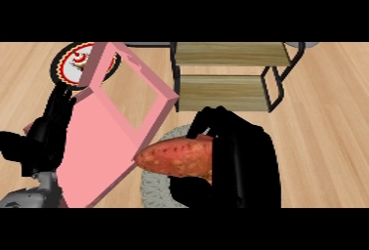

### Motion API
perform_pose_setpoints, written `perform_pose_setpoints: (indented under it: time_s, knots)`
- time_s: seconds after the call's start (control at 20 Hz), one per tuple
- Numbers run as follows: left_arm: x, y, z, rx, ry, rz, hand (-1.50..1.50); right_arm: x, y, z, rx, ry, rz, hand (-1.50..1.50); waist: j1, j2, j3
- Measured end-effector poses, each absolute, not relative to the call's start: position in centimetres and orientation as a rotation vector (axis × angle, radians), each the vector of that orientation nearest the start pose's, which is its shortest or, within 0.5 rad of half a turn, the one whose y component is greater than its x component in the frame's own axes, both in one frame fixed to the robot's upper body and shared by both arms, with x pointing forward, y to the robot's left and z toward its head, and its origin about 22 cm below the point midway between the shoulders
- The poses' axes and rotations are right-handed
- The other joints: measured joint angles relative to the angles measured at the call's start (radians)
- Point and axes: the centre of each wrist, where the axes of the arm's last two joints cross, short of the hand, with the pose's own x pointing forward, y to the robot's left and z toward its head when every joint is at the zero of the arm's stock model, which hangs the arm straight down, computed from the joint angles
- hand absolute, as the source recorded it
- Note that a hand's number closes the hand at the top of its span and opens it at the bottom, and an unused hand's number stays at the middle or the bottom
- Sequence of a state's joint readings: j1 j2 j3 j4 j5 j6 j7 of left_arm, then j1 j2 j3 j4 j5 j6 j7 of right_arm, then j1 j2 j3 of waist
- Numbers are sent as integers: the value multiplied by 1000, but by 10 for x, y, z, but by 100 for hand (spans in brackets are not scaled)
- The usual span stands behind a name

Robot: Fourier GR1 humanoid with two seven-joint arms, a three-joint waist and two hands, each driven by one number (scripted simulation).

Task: Pick the sweet potato from the placemat and place it in the tiered shelf

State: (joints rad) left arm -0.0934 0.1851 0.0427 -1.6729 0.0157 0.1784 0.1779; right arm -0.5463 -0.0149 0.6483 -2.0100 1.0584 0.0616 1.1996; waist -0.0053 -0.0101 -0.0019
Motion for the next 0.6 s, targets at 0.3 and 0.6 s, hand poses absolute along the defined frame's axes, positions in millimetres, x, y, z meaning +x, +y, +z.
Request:
perform_pose_setpoints:
  time_s: [0.3, 0.6]
  knots:
    - [256, 268, 56, 249, -1598, 41, 0, 211, -65, 223, -956, -1607, 497, 150, 4, 3, 0]
    - [255, 266, 60, 244, -1601, 35, 0, 242, -77, 233, -1018, -1563, 428, 150, 9, 7, 1]
